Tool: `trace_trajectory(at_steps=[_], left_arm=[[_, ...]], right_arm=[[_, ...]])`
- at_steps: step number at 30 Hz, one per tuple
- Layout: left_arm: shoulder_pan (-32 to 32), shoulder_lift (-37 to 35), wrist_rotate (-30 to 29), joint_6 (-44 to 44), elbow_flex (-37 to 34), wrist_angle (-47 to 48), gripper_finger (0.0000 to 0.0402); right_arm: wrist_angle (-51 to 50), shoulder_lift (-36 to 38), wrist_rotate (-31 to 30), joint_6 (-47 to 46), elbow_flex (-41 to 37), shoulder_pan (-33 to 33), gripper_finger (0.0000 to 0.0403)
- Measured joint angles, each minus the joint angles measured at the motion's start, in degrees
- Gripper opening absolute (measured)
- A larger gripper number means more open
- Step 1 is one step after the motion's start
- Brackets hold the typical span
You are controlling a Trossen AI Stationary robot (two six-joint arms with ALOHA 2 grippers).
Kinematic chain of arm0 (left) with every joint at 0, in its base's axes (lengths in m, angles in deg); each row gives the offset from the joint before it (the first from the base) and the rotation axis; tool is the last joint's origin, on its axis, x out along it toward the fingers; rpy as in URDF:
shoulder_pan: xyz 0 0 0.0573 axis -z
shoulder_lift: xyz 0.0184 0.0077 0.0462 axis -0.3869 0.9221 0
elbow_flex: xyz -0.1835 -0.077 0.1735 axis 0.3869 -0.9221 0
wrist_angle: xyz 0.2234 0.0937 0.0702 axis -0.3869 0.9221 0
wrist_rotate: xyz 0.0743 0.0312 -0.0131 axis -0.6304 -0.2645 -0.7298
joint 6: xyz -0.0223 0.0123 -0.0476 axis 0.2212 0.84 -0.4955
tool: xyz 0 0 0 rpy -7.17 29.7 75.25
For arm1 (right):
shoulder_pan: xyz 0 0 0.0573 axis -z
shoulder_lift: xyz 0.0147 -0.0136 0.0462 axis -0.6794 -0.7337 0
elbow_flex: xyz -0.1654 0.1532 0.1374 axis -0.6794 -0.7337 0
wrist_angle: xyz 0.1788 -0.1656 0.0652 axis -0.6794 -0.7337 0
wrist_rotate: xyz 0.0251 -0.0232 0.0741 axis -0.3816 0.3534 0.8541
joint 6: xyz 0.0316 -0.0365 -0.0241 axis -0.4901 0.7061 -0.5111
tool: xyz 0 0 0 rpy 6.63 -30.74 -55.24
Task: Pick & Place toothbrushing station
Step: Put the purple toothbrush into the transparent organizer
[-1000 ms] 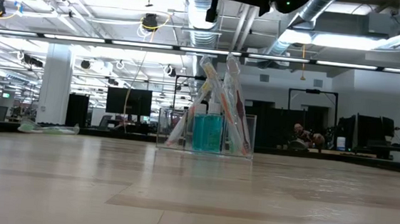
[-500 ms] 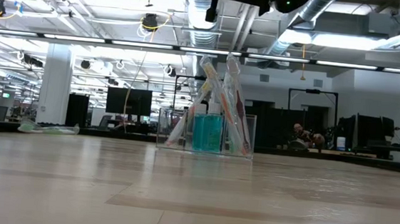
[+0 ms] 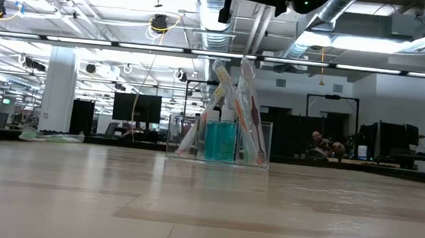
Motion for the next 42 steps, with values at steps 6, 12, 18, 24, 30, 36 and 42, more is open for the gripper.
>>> trace_trajectory(at_steps=[6, 12, 18, 24, 30, 36, 42], left_arm=[[0.00, -0.26, 0.00, 0.02, 0.00, -1.08, 0.0201], [0.00, -0.24, -0.05, 0.89, 0.31, -1.49, 0.0191], [0.00, -0.22, -1.03, 1.95, 0.31, -1.71, 0.0190], [0.00, -0.22, -1.23, 1.90, 0.31, -1.91, 0.0176], [0.00, -0.22, -1.37, 1.95, 0.33, -3.71, 0.0115], [0.00, -0.22, -1.53, 1.95, 0.33, -3.76, 0.0062], [0.00, -0.22, -1.46, 1.95, 0.33, -3.76, 0.0065]], right_arm=[[0.01, 0.00, 0.00, 0.01, 0.00, 0.02, 0.0013], [0.02, 0.00, 0.00, 0.01, 0.00, 0.02, 0.0013], [0.02, 0.00, 0.00, 0.01, 0.00, 0.02, 0.0013], [0.04, 0.00, 0.00, 0.03, 0.00, 0.02, 0.0013], [0.27, 0.00, 0.00, 0.03, 0.00, 0.02, 0.0013], [1.25, 0.00, 0.00, 0.01, 0.00, 0.02, 0.0013], [1.25, 0.00, 0.00, 0.01, 0.00, 0.02, 0.0013]])
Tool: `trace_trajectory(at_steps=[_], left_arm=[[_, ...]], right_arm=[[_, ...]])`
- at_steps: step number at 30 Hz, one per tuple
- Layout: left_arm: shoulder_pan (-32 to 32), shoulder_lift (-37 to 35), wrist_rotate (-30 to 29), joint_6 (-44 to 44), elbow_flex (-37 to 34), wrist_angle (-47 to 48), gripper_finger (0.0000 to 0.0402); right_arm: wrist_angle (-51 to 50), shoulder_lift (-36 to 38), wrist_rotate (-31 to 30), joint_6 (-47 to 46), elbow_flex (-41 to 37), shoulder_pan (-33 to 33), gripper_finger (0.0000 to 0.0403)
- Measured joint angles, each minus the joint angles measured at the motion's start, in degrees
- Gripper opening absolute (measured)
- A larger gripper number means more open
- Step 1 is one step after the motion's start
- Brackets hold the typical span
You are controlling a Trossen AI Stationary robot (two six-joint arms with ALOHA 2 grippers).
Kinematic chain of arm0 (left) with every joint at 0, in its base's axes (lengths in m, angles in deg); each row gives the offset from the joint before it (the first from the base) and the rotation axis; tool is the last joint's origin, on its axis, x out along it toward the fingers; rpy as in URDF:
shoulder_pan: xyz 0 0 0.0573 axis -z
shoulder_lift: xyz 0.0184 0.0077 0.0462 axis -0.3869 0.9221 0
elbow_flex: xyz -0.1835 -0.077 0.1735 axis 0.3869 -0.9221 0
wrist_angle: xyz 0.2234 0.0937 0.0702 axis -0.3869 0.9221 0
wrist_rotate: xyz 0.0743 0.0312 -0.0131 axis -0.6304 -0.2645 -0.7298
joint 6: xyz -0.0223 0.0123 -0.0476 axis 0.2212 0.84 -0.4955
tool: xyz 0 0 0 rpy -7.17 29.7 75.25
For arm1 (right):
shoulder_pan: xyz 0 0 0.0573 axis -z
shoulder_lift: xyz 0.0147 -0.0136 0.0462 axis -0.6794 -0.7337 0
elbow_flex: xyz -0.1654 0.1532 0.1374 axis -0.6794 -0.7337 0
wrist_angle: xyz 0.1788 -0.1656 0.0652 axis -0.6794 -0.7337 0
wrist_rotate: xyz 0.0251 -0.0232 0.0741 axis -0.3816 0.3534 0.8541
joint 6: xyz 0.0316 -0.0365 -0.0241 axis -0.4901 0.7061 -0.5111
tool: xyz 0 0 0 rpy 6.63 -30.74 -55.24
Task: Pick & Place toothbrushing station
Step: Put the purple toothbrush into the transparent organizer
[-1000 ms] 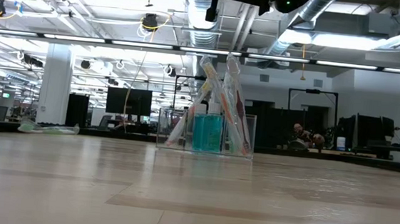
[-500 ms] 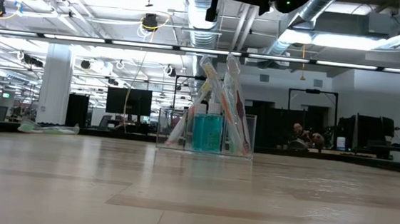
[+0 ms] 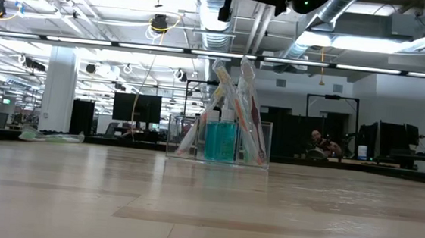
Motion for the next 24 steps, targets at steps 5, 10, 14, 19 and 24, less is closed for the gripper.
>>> trace_trajectory(at_steps=[5, 10, 14, 19, 24], left_arm=[[0.00, 0.00, 0.00, 0.00, 0.00, -0.02, 0.0068], [0.00, 0.00, -1.54, -0.47, 0.00, -0.03, 0.0036], [0.00, 0.00, -1.60, -0.59, 0.00, -0.04, 0.0036], [0.02, 0.00, -1.58, -0.42, 0.11, -0.41, 0.0023], [-0.02, 0.00, -2.93, -0.37, 0.09, -0.02, 0.0005]], right_arm=[[0.00, 0.00, 0.00, 0.00, 0.00, 0.00, 0.0013], [0.04, 0.00, 0.00, 0.02, 0.00, 0.00, 0.0012], [0.15, 0.00, 0.00, -0.16, 0.00, 0.00, 0.0016], [3.83, -0.11, 0.11, -0.46, -0.11, -0.04, 0.0056], [4.96, -0.04, 1.47, -1.53, -0.11, 0.04, 0.0160]])
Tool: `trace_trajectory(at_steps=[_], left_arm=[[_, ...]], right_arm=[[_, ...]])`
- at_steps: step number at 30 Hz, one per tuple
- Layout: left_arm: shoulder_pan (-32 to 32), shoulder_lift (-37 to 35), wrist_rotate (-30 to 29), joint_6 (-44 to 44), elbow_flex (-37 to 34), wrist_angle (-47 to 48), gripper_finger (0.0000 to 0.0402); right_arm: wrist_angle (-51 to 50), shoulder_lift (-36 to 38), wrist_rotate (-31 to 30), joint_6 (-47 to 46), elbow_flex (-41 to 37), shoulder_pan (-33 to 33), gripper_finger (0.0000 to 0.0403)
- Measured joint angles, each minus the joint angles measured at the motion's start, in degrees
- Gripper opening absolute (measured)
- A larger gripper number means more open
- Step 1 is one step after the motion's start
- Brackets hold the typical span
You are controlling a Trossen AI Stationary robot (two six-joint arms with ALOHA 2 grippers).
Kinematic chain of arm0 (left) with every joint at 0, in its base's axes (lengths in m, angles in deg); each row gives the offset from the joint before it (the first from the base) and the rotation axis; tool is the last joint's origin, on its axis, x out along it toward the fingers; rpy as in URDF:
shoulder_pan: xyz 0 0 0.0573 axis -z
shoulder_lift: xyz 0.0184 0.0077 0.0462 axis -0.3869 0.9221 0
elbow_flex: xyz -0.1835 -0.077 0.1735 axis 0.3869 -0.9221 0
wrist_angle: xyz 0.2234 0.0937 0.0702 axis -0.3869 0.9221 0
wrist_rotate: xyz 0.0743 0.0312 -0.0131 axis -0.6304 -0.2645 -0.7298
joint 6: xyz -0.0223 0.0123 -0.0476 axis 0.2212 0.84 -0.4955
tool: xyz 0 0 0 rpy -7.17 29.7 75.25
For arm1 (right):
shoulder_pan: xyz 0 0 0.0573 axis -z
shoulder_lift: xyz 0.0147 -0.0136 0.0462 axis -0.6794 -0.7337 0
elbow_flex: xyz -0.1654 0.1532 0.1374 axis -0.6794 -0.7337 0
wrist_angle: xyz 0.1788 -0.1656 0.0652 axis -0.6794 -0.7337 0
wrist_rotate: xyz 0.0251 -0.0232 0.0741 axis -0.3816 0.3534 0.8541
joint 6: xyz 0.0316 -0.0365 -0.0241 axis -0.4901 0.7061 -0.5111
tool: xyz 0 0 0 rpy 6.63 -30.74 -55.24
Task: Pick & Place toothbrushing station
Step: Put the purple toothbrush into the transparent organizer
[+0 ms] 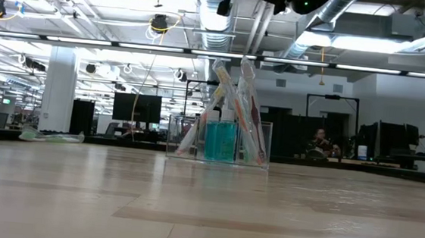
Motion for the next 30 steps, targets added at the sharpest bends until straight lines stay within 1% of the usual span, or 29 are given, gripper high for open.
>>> trace_trajectory(at_steps=[4, 6, 8, 11, 15, 18, 20, 23, 26, 30], left_arm=[[0.00, 0.00, -1.12, 0.00, 0.00, 0.13, 0.0007], [-0.03, -0.04, -1.11, 0.00, 0.00, 0.14, 0.0007], [-0.37, -0.61, -1.06, 0.00, -0.07, 0.30, 0.0006], [-0.55, -1.89, -1.13, 0.00, -0.07, 1.05, 0.0007], [-0.61, -4.75, -3.27, 1.72, -0.07, 4.36, 0.0007], [-1.49, -7.46, -2.74, 0.98, -0.07, 9.16, 0.0007], [-1.98, -8.89, -1.50, -0.99, -0.04, 13.94, 0.0007], [-2.37, -10.19, 0.44, -5.53, -0.04, 23.85, 0.0007], [-2.77, -10.45, 4.66, -9.55, -0.09, 31.85, 0.0007], [-2.80, -9.95, 10.68, -13.94, -0.09, 39.03, 0.0007]], right_arm=[[-0.28, 0.04, -0.82, 0.03, 0.00, 0.29, 0.0249], [-1.25, 0.07, -0.90, 0.53, 0.02, 0.85, 0.0278], [-1.81, 0.07, -1.27, 1.76, 0.02, 1.87, 0.0295], [-1.77, 0.09, -0.69, 2.19, 0.03, 4.78, 0.0301], [-1.71, 0.66, 4.29, 2.89, 0.11, 9.55, 0.0300], [-1.70, 1.71, 7.15, 2.47, 0.11, 12.94, 0.0301], [-1.36, 2.92, 7.72, 2.19, 0.11, 15.04, 0.0301], [-1.34, 4.93, 9.29, 2.19, 0.11, 18.07, 0.0301], [-1.72, 7.15, 11.63, 2.17, 0.11, 21.07, 0.0301], [-2.72, 10.27, 13.51, 2.15, 0.11, 24.67, 0.0301]])
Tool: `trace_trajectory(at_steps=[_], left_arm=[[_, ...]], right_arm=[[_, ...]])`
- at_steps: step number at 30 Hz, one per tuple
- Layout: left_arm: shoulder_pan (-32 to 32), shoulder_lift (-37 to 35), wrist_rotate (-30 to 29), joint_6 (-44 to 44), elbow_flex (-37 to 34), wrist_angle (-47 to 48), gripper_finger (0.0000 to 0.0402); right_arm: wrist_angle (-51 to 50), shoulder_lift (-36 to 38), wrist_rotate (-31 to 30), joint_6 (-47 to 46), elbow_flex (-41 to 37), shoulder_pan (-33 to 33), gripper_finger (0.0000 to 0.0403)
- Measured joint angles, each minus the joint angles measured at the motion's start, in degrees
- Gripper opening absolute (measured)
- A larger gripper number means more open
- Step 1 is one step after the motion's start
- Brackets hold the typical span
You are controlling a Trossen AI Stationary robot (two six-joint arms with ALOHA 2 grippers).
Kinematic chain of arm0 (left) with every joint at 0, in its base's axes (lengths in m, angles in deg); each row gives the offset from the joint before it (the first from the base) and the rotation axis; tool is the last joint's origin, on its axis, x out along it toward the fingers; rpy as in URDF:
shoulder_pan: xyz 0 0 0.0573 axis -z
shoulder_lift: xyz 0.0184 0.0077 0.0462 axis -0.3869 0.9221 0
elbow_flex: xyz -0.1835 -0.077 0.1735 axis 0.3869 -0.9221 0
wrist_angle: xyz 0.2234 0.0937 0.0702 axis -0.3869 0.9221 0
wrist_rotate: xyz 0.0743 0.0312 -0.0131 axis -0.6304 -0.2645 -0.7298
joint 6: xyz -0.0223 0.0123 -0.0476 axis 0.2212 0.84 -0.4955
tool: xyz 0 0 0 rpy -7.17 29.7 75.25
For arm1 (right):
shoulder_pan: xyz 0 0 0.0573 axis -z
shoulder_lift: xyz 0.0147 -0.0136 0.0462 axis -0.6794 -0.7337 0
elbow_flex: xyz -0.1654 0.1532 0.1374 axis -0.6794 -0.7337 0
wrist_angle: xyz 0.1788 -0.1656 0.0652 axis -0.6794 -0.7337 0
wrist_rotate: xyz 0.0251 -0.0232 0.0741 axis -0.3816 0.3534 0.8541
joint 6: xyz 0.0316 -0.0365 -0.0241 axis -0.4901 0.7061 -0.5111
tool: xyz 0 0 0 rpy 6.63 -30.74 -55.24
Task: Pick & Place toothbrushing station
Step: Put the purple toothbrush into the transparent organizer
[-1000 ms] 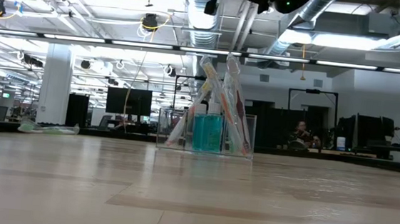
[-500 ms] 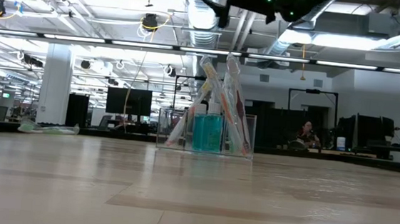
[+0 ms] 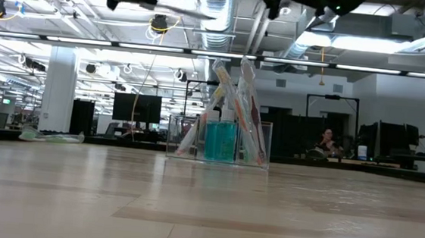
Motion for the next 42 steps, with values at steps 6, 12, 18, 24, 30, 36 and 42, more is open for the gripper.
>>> trace_trajectory(at_steps=[6, 12, 18, 24, 30, 36, 42], left_arm=[[0.02, -0.06, 9.10, -11.50, 0.05, 9.56, 0.0007], [0.15, -0.06, 12.64, -18.72, 0.04, 22.06, 0.0007], [0.17, 0.38, 17.25, -26.62, 0.09, 26.36, 0.0007], [0.17, 5.85, 16.67, -33.11, 5.80, 39.19, 0.0007], [0.17, 14.01, 16.02, -34.25, 15.73, 43.33, 0.0007], [0.17, 25.39, 16.24, -33.79, 28.35, 50.29, 0.0007], [0.17, 35.87, 18.15, -29.61, 37.81, 61.45, 0.0007]], right_arm=[[-4.78, 4.25, 3.71, 0.96, 0.00, 4.29, 0.0301], [-6.83, 6.05, 7.70, 1.53, 0.00, 6.62, 0.0301], [-6.82, 6.13, 9.12, 1.53, 0.00, 7.26, 0.0301], [-6.68, 5.82, 10.84, 2.25, 0.00, 7.83, 0.0301], [-6.39, 5.82, 12.65, 3.61, 0.00, 8.09, 0.0301], [-6.24, 5.80, 15.44, 3.97, 0.00, 8.62, 0.0301], [-5.22, 5.76, 17.98, 4.00, 0.00, 10.36, 0.0301]])
